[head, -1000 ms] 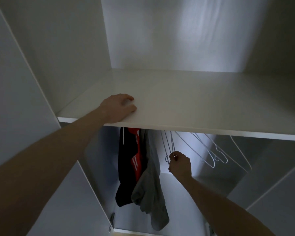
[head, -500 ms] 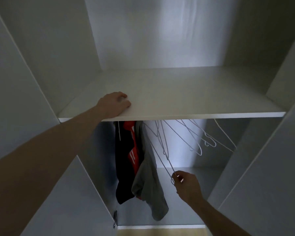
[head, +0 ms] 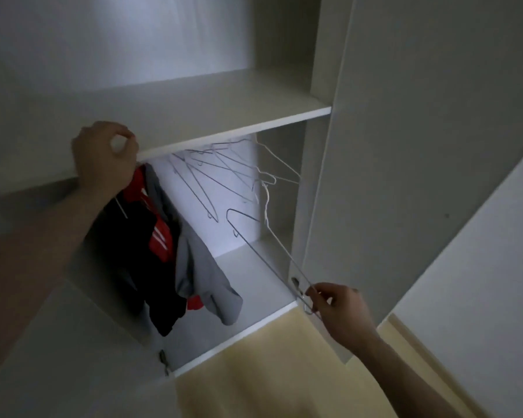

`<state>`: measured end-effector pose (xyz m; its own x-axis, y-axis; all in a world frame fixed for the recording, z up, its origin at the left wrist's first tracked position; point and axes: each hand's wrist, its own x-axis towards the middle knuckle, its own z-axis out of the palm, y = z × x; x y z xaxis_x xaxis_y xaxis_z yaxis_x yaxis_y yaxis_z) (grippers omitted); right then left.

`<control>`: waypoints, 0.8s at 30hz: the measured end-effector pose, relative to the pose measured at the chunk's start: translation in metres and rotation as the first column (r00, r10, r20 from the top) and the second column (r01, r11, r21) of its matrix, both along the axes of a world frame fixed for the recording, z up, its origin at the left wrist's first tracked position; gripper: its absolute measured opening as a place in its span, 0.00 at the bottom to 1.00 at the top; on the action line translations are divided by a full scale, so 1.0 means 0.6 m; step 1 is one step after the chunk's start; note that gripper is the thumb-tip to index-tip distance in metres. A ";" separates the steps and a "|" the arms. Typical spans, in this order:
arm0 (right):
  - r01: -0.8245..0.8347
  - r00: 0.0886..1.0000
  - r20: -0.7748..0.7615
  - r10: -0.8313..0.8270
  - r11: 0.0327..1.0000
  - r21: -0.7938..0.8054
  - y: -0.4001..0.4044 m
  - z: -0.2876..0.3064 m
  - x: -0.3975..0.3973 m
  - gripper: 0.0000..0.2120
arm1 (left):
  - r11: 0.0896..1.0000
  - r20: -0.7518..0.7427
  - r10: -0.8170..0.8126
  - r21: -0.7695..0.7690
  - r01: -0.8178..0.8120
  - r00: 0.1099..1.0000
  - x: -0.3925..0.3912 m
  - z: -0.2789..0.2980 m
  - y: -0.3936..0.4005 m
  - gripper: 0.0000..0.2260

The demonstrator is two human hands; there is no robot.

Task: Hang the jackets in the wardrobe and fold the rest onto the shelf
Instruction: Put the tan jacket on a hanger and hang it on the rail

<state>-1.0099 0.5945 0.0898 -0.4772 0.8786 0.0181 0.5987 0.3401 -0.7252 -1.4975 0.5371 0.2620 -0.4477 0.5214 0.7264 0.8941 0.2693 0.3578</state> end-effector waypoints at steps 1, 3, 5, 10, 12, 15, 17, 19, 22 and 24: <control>0.042 0.999 -0.009 -0.043 0.999 -0.020 -0.020 0.005 0.036 0.12 | 0.999 -0.025 -0.036 0.018 0.036 0.999 0.042 -0.016 0.003 0.07; 0.124 0.991 -0.042 -0.127 0.991 -0.052 -0.062 0.015 0.111 0.12 | 0.984 -0.015 -0.165 0.067 0.165 0.986 0.144 -0.058 0.015 0.10; 0.196 0.978 -0.062 -0.202 0.977 -0.090 -0.103 0.023 0.188 0.12 | 0.936 0.078 -0.339 0.124 0.328 0.938 0.262 -0.118 0.013 0.17; 0.329 0.939 -0.057 -0.340 0.932 -0.151 -0.223 0.046 0.378 0.11 | 0.776 0.444 -0.580 0.046 0.629 0.683 0.556 -0.253 -0.015 0.14; 0.389 0.917 -0.030 -0.398 0.909 -0.153 -0.284 0.055 0.463 0.10 | 0.686 0.497 -0.636 0.012 0.728 0.591 0.668 -0.285 -0.033 0.15; 0.487 0.870 -0.001 -0.493 0.859 -0.158 -0.385 0.062 0.600 0.07 | 0.561 0.502 -0.694 -0.071 0.825 0.516 0.824 -0.311 -0.060 0.24; 0.553 0.830 0.022 -0.557 0.818 -0.155 -0.458 0.066 0.693 0.06 | 0.489 0.498 -0.713 -0.153 0.859 0.494 0.924 -0.316 -0.076 0.30; 0.611 0.787 0.017 -0.617 0.775 -0.163 -0.528 0.069 0.783 0.06 | 0.414 0.460 -0.738 -0.269 0.870 0.494 1.022 -0.313 -0.084 0.31; 0.682 0.718 -0.016 -0.696 0.708 -0.181 -0.624 0.073 0.899 0.07 | 0.245 0.462 -0.791 -0.362 0.899 0.401 1.173 -0.308 -0.103 0.17; 0.742 0.656 -0.013 -0.754 0.648 -0.170 -0.682 0.073 0.963 0.07 | 0.164 0.549 -0.759 -0.358 0.919 0.349 1.273 -0.306 -0.129 0.03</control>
<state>-0.4324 0.1855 0.1334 0.3412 0.9316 -0.1256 0.5463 -0.3053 -0.7799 -0.7338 0.4596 0.0785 0.4552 0.8828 0.1162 0.6248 -0.4096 0.6647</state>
